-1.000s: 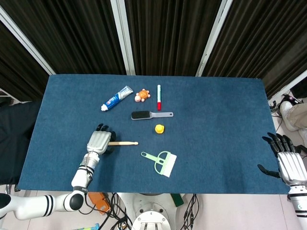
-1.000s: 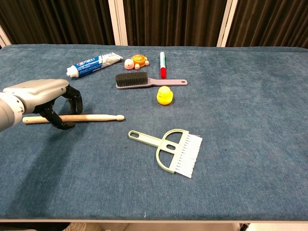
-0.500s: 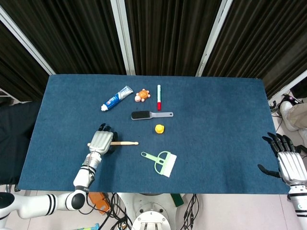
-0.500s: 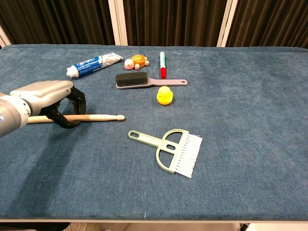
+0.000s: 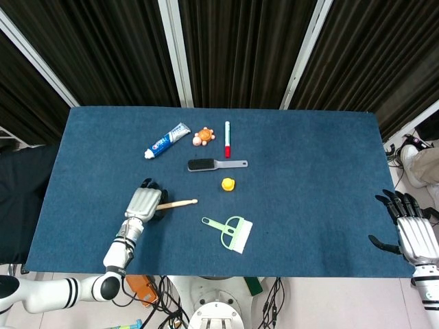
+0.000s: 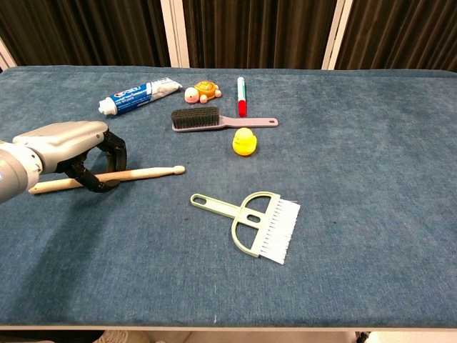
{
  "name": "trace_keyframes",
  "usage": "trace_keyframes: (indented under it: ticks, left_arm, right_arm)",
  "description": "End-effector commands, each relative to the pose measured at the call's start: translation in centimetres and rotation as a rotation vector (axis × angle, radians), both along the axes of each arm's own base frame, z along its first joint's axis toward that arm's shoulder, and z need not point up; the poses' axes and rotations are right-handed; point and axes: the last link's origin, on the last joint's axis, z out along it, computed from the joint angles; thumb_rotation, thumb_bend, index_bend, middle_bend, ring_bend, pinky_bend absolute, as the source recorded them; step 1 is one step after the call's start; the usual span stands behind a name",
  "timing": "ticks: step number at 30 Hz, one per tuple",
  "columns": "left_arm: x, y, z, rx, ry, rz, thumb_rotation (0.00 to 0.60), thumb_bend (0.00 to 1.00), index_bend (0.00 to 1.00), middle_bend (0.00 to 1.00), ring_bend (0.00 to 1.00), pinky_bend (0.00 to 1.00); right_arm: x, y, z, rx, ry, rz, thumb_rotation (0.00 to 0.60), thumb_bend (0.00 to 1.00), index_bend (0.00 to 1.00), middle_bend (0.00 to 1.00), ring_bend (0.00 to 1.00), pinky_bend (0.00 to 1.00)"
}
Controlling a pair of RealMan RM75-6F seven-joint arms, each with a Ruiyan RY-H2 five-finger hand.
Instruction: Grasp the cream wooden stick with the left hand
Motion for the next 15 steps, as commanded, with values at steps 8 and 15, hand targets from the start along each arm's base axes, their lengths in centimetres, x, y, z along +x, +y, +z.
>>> trace_keyframes:
  ticks: [8, 15]
  left_arm:
    - [0.2, -0.2, 0.8, 0.015, -0.028, -0.028, 0.600, 0.42, 0.56, 0.58, 0.22, 0.10]
    - [1.5, -0.7, 1.9, 0.014, -0.097, -0.085, 0.600, 0.42, 0.56, 0.58, 0.22, 0.10]
  right_arm:
    - [0.0, 0.0, 0.0, 0.001, -0.003, 0.000, 0.600, 0.29, 0.21, 0.14, 0.08, 0.00]
    - [0.0, 0.0, 0.0, 0.001, -0.004, -0.001, 0.600, 0.29, 0.21, 0.14, 0.08, 0.00]
